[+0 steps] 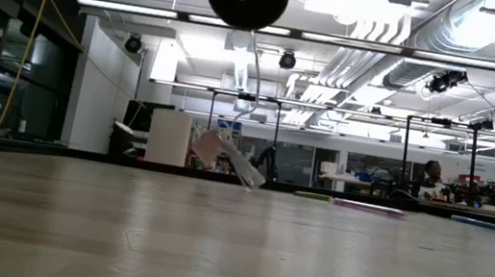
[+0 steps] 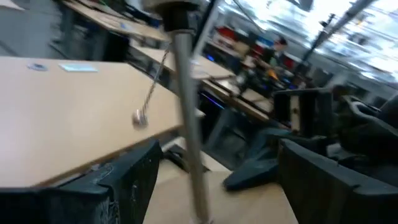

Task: Screw lightbulb
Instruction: Insert the light bulb into the lamp

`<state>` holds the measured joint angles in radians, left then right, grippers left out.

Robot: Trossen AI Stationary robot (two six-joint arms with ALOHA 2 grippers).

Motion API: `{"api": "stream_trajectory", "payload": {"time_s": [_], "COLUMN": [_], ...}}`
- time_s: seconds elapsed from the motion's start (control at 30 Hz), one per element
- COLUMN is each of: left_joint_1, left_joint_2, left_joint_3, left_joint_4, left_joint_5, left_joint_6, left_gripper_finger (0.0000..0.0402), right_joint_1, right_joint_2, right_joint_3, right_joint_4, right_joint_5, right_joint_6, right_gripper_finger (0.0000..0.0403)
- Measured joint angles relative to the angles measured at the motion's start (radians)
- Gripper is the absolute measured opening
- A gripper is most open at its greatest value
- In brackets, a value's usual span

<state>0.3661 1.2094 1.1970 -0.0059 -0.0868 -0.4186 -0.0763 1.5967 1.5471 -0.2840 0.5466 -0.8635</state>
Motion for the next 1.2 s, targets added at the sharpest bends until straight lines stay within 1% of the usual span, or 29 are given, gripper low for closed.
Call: {"api": "stream_trajectory", "payload": {"time_s": [0.13,0.3,0.37,0.43,0.47,0.53,0.6,0.67,0.7,0.73,0.97,1.03,1.07,1.1,1.2], "left_joint_1": [0.001,0.002,0.006,0.008,0.008,0.008,0.008,0.006,0.005,0.004,-0.001,-0.002,-0.001,0.002,0.020], "left_joint_2": [0.064,0.106,0.110,0.117,0.119,0.119,0.121,0.123,0.126,0.129,0.118,0.107,0.102,0.097,0.085], "left_joint_3": [0.077,0.117,0.122,0.122,0.122,0.121,0.122,0.122,0.122,0.122,0.122,0.122,0.122,0.122,0.121], "left_joint_4": [-0.053,-0.128,-0.157,-0.156,-0.148,-0.122,-0.075,-0.048,-0.040,-0.033,-0.040,-0.057,-0.066,-0.072,-0.082], "left_joint_5": [0.007,-0.003,-0.014,-0.045,-0.055,-0.066,-0.073,-0.071,-0.071,-0.068,-0.070,-0.088,-0.103,-0.112,-0.172], "left_joint_6": [-0.006,-0.039,-0.049,-0.075,-0.081,-0.082,-0.074,-0.061,-0.059,-0.059,-0.027,0.000,0.015,0.033,0.113], "left_gripper_finger": [0.0297,0.0296,0.0287,0.0266,0.0250,0.0203,0.0133,0.0054,0.0030,0.0022,0.0022,0.0022,0.0022,0.0022,0.0022], "right_joint_1": [0.012,0.025,0.031,0.033,0.036,0.040,0.044,0.044,0.044,0.044,0.044,0.045,0.045,0.045,0.044], "right_joint_2": [0.001,0.001,0.001,0.001,0.001,0.001,0.002,0.002,0.002,0.002,0.002,0.003,0.005,0.005,-0.001], "right_joint_3": [0.000,0.000,0.000,0.000,0.000,0.000,0.000,0.000,0.000,-0.001,-0.001,-0.001,-0.001,-0.001,0.000], "right_joint_4": [-0.005,-0.006,-0.004,-0.007,-0.008,-0.013,-0.013,-0.014,-0.014,-0.014,-0.009,-0.007,-0.005,-0.006,-0.009], "right_joint_5": [0.002,0.005,0.027,0.038,0.039,0.038,0.036,0.035,0.036,0.041,0.047,0.046,0.045,0.048,0.070], "right_joint_6": [-0.017,-0.037,-0.063,-0.084,-0.087,-0.088,-0.102,-0.115,-0.114,-0.115,-0.141,-0.111,-0.088,-0.061,-0.023], "right_gripper_finger": [0.0127,0.0127,0.0127,0.0127,0.0127,0.0127,0.0127,0.0127,0.0126,0.0126,0.0126,0.0126,0.0134,0.0154,0.0237]}}
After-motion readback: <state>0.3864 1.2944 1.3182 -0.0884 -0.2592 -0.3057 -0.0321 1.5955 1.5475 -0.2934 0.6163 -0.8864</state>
